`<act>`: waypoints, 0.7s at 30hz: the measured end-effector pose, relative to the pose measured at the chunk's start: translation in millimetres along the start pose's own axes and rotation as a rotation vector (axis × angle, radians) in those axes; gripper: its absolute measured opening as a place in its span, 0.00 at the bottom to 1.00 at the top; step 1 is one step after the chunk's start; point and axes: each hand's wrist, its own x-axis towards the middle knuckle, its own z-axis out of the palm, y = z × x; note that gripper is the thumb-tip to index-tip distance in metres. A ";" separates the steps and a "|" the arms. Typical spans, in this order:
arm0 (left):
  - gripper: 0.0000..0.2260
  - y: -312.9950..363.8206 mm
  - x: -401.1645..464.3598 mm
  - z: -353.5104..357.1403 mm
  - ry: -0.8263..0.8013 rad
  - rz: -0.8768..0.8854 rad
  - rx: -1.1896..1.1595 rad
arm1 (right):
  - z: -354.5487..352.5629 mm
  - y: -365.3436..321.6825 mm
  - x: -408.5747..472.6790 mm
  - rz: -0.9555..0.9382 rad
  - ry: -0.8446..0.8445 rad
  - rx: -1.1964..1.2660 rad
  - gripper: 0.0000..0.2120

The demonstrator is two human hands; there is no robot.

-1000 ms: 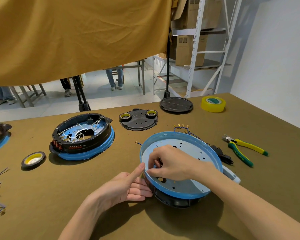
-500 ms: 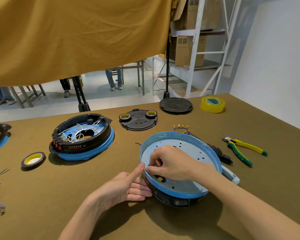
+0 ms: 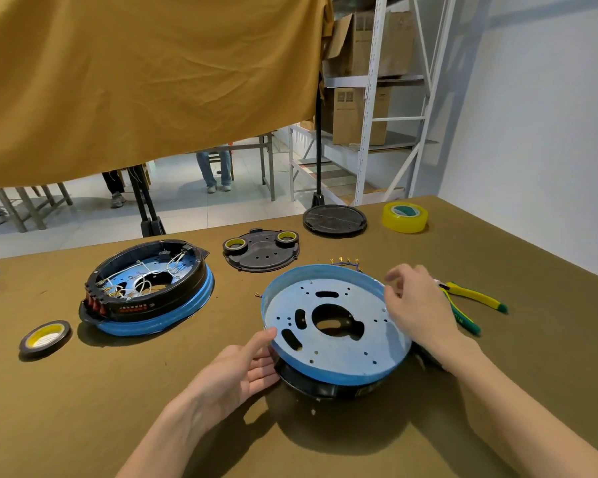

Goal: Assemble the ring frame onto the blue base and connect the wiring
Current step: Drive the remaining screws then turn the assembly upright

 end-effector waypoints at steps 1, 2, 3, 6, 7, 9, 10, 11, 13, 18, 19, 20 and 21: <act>0.37 0.8 -0.4 0.3 -0.004 0.015 -0.042 | -1.7 7.7 -2.1 0.045 -0.082 -0.107 0.11; 0.34 2.1 -0.8 1.2 -0.010 0.028 -0.074 | -2.4 13.6 -4.9 0.085 -0.174 -0.217 0.12; 0.32 3.2 -1.7 2.4 -0.011 0.039 -0.097 | -2.3 17.8 -7.3 0.121 -0.258 -0.307 0.14; 0.31 4.6 -4.5 3.8 0.019 0.064 -0.161 | -4.0 21.7 -9.8 0.190 -0.441 -0.309 0.20; 0.31 4.7 -5.7 2.4 0.032 0.071 -0.178 | -6.5 22.5 -9.4 0.193 -0.458 -0.241 0.23; 0.31 6.0 -7.4 -4.0 0.068 0.079 -0.208 | -11.1 28.9 -5.5 0.178 -0.410 -0.152 0.20; 0.31 7.1 -8.6 -8.1 0.085 0.077 -0.222 | -13.1 33.0 -4.5 0.197 -0.385 -0.138 0.17; 0.31 8.5 -9.5 -11.6 0.100 0.074 -0.231 | -14.3 36.6 -5.5 0.223 -0.384 -0.149 0.15; 0.31 9.6 -10.3 -15.1 0.117 0.076 -0.226 | -12.1 39.4 -10.3 0.252 -0.449 -0.262 0.09; 0.32 7.1 -10.1 -15.3 0.091 0.080 -0.228 | 1.8 37.5 -18.9 0.187 -0.404 -0.427 0.08; 0.31 6.9 -10.0 -15.8 0.086 0.079 -0.232 | 0.1 36.7 -17.7 0.185 -0.350 -0.376 0.07; 0.31 6.8 -9.7 -16.6 0.083 0.077 -0.236 | -2.5 36.2 -16.1 0.183 -0.282 -0.308 0.08; 0.31 6.3 -9.0 -17.0 0.078 0.077 -0.237 | -6.4 34.5 -14.7 0.174 -0.199 -0.225 0.09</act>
